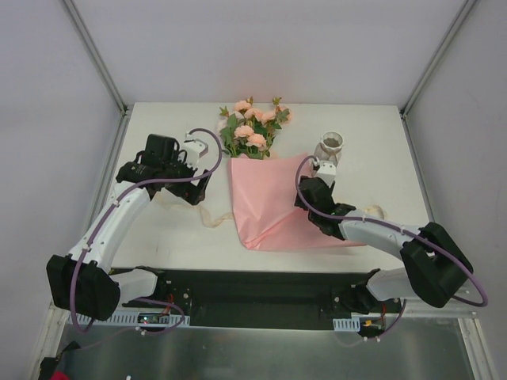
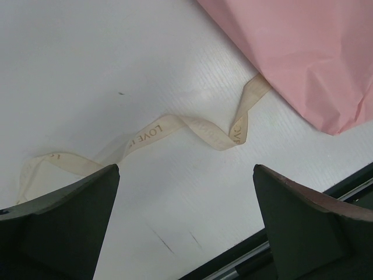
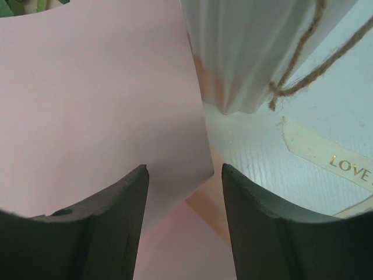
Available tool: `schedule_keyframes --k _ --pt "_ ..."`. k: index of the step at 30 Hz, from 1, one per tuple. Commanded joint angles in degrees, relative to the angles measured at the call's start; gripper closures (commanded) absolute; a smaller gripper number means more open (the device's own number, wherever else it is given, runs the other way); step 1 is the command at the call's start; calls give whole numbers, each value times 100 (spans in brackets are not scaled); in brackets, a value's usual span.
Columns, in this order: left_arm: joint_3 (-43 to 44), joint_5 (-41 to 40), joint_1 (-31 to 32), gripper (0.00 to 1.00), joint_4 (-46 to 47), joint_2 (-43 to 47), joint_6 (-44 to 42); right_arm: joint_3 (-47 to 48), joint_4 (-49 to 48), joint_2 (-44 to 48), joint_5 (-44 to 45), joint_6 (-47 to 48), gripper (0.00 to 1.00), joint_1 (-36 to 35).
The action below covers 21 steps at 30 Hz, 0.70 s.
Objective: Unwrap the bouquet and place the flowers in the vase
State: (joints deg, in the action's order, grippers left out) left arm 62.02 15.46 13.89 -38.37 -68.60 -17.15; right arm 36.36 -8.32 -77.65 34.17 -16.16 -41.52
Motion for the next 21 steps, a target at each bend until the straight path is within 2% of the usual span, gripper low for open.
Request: schedule_keyframes --k 1,9,12,13,15,16,19,21 --pt "-76 -114 9 1 -13 171 1 -94 -478 -22 1 210 44 100" --pt "-94 -131 17 1 -56 215 54 -164 -934 -189 -560 473 46 355" --pt "-67 -158 17 1 -100 224 71 -121 -1162 -382 -868 570 54 355" --pt "-50 -158 17 1 -109 224 71 -85 -1190 -409 -947 597 61 355" --pt "-32 -158 17 1 -153 241 97 -85 -1277 -401 -1097 684 70 346" --pt "-15 -158 9 1 -179 259 97 -59 -1269 -366 -1123 719 80 320" --pt "-6 -166 17 1 -223 303 124 37 -1173 -155 -1194 895 92 215" --pt "21 -184 17 1 -232 321 159 239 -1006 46 -1185 1088 95 101"
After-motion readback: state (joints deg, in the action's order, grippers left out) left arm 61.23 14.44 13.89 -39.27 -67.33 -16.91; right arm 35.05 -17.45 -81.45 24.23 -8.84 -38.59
